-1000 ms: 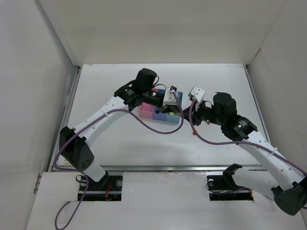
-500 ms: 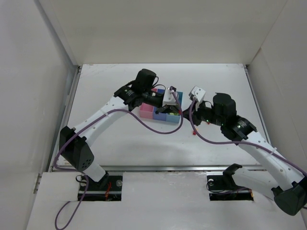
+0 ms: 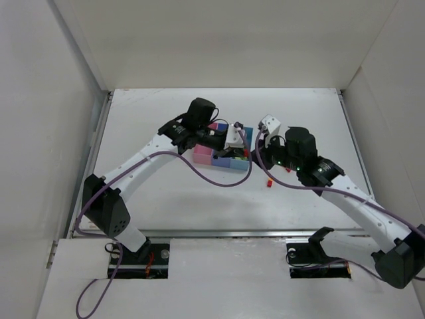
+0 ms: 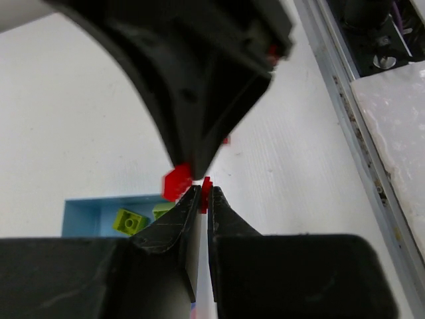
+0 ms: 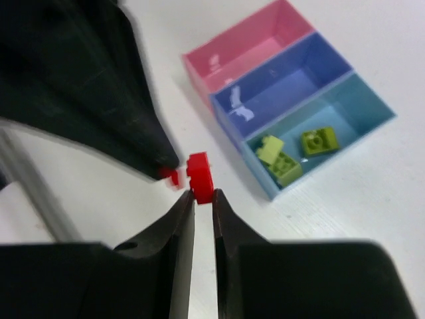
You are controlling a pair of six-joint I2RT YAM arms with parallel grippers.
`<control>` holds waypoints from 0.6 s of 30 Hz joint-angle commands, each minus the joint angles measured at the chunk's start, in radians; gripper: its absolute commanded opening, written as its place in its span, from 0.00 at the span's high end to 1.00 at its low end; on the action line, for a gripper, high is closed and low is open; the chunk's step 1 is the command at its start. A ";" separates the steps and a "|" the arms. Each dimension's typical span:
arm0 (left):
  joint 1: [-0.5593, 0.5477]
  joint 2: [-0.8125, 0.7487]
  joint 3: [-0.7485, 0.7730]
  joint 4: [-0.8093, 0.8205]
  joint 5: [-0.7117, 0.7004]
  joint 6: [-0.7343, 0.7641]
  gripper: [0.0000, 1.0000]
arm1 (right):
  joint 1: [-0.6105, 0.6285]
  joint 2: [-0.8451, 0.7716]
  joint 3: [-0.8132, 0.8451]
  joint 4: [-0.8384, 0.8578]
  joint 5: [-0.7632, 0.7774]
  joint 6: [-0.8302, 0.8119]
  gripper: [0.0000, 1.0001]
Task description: Sort the legos into containers by color
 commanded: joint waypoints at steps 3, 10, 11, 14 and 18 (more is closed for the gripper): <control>-0.006 -0.046 -0.009 -0.063 0.049 0.034 1.00 | -0.019 0.090 0.064 0.051 0.167 0.066 1.00; -0.006 -0.056 -0.019 -0.074 0.029 0.043 1.00 | -0.037 0.140 0.099 0.051 0.214 0.066 1.00; -0.006 -0.056 -0.028 -0.074 0.020 0.043 1.00 | -0.037 0.163 0.110 0.051 0.214 0.066 1.00; 0.006 -0.056 -0.038 -0.074 -0.003 0.031 1.00 | -0.037 0.202 0.152 0.051 0.204 0.066 1.00; 0.068 -0.111 -0.113 0.060 -0.054 -0.105 1.00 | -0.037 0.359 0.251 0.074 0.204 0.173 1.00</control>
